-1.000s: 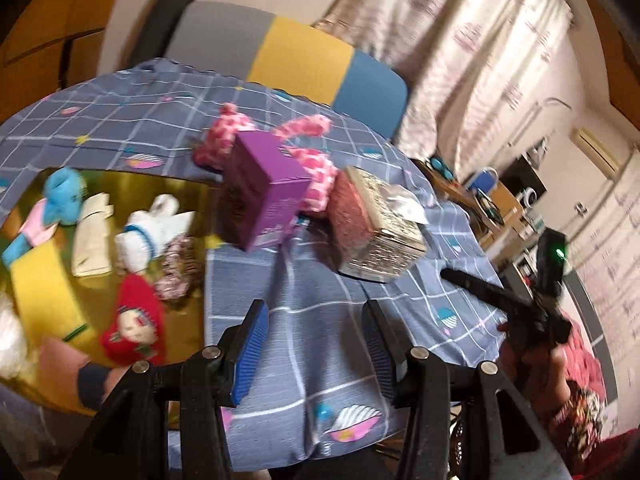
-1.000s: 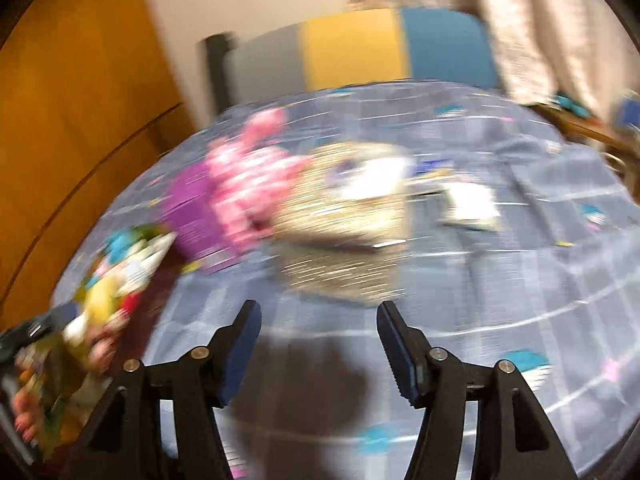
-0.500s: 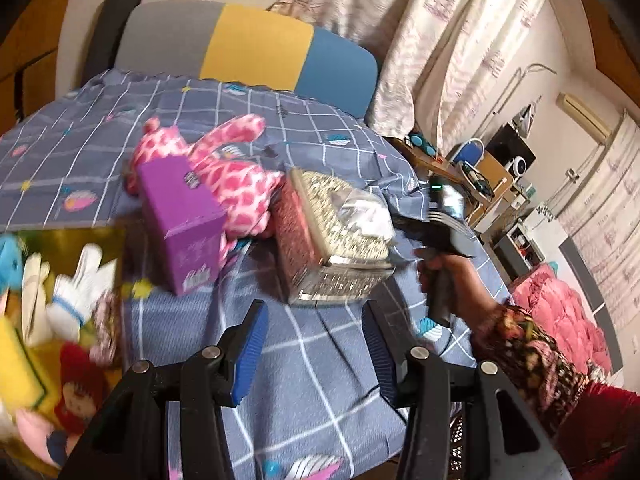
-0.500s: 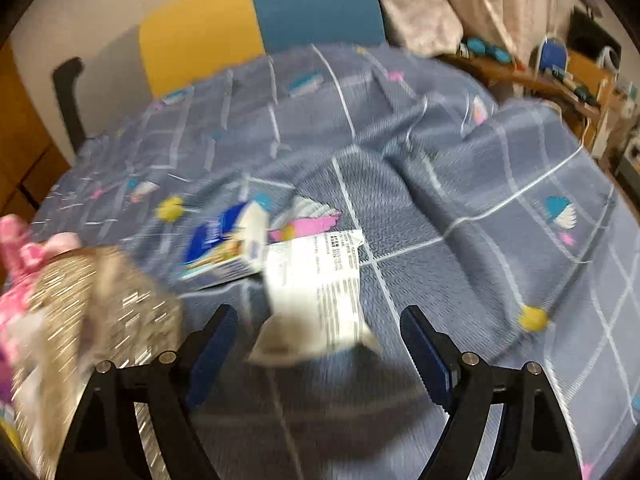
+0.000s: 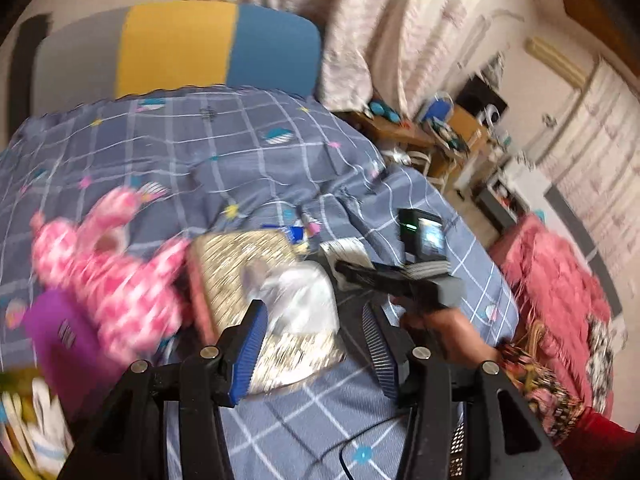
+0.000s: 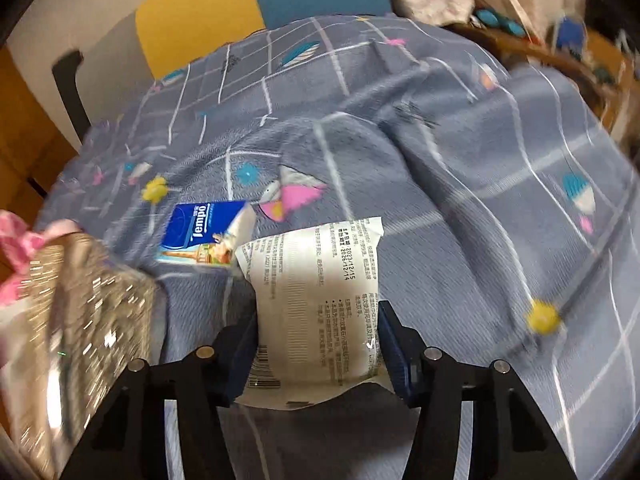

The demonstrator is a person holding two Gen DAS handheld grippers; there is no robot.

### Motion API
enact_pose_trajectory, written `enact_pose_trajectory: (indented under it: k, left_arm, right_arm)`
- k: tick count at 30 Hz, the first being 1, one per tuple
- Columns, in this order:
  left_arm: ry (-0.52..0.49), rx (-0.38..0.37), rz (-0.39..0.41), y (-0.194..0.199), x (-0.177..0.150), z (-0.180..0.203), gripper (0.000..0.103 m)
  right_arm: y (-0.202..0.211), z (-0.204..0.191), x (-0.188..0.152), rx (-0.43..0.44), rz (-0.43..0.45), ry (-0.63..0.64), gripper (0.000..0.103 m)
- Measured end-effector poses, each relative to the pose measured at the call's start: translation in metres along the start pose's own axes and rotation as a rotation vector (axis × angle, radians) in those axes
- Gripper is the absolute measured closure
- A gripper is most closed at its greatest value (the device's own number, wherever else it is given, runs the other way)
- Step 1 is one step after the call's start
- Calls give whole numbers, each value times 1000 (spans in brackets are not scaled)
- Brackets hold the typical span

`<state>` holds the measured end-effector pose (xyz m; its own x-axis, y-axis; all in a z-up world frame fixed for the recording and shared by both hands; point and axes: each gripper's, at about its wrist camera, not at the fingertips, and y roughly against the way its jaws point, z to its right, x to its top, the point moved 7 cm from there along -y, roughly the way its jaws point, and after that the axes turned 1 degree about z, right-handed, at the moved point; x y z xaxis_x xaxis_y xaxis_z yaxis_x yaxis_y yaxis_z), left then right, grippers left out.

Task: Organize soft objects
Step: 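Grasp the blue Tempo tissue pack with the left tool while the right tool holds the packet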

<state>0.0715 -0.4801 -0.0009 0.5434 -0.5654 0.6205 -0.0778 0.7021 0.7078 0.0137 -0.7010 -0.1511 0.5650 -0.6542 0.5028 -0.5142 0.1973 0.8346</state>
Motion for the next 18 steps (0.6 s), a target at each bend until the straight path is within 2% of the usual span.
enact_pose_trajectory:
  k: [1,4,6,8,9,14,18]
  left_arm:
    - [-33,7,-23,-12,10,7,43]
    - [-155,52,-108,-48,34,23,40]
    - [-308,112,-174,-79,53,39,39]
    - [-425,149,-242,-108,65,52,38]
    - [-479,165,-302,-128,70,57,38]
    - [-668,207,-481,-195,76,63,38]
    - [-839,285,-596,-237,61,54,38]
  right_arm:
    - [9,7,-5,7,2,-9,46]
    - [32,29,-21,34,30,-24,46]
    - [40,41,-28,72,53,-59,46]
    - [40,50,-26,97,33,-115,46]
    - [42,53,-21,124,40,-140,46]
    - [52,53,-3,189,93,-140,46]
    - [51,68,-2,218,74,-236,46]
